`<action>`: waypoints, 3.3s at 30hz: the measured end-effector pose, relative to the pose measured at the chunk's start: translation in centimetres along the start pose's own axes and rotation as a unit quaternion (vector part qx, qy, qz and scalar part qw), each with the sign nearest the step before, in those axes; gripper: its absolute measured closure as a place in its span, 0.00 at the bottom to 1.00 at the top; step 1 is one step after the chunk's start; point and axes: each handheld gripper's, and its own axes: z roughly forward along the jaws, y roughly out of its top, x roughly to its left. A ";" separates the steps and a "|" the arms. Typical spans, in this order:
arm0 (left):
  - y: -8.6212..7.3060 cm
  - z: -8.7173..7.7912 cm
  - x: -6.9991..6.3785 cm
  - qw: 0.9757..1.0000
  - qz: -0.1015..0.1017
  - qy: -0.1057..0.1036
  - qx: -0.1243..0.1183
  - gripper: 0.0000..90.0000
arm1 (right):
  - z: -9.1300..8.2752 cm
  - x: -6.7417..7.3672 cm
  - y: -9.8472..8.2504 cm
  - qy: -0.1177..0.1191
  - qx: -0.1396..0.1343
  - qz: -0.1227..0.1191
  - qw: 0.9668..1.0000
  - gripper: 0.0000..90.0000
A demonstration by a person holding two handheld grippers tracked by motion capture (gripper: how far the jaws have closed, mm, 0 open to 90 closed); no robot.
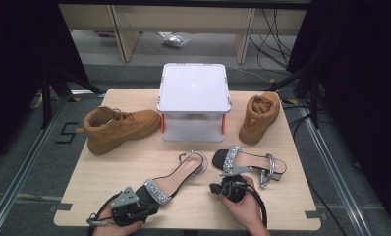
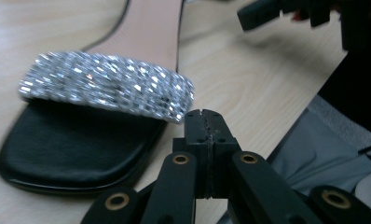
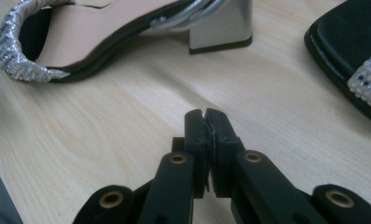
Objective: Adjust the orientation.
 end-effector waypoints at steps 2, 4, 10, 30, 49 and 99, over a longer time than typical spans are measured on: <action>-0.3 0.7 -0.2 1.000 -0.004 0.002 0.010 0.99 | 0.1 0.0 0.1 -0.010 -0.014 -0.001 1.000 0.98; -0.4 1.2 -0.2 1.000 0.001 0.004 0.025 0.99 | 0.0 0.1 0.4 -0.010 -0.008 0.010 1.000 0.98; -0.7 2.3 0.0 0.999 -0.007 0.006 0.032 0.99 | 0.2 -1.4 2.5 -0.030 -0.020 -0.001 0.999 1.00; 0.2 1.6 3.0 0.998 -0.041 0.048 0.022 0.99 | 0.8 -2.2 4.8 -0.049 -0.028 0.002 0.998 0.98; 2.2 1.2 7.4 0.991 -0.077 0.107 0.003 0.99 | 1.9 -3.2 7.6 -0.082 -0.031 -0.027 0.996 0.96; 4.8 4.4 5.2 0.996 -0.049 0.066 0.023 1.00 | 2.3 0.1 3.1 0.017 0.024 -0.051 0.998 1.00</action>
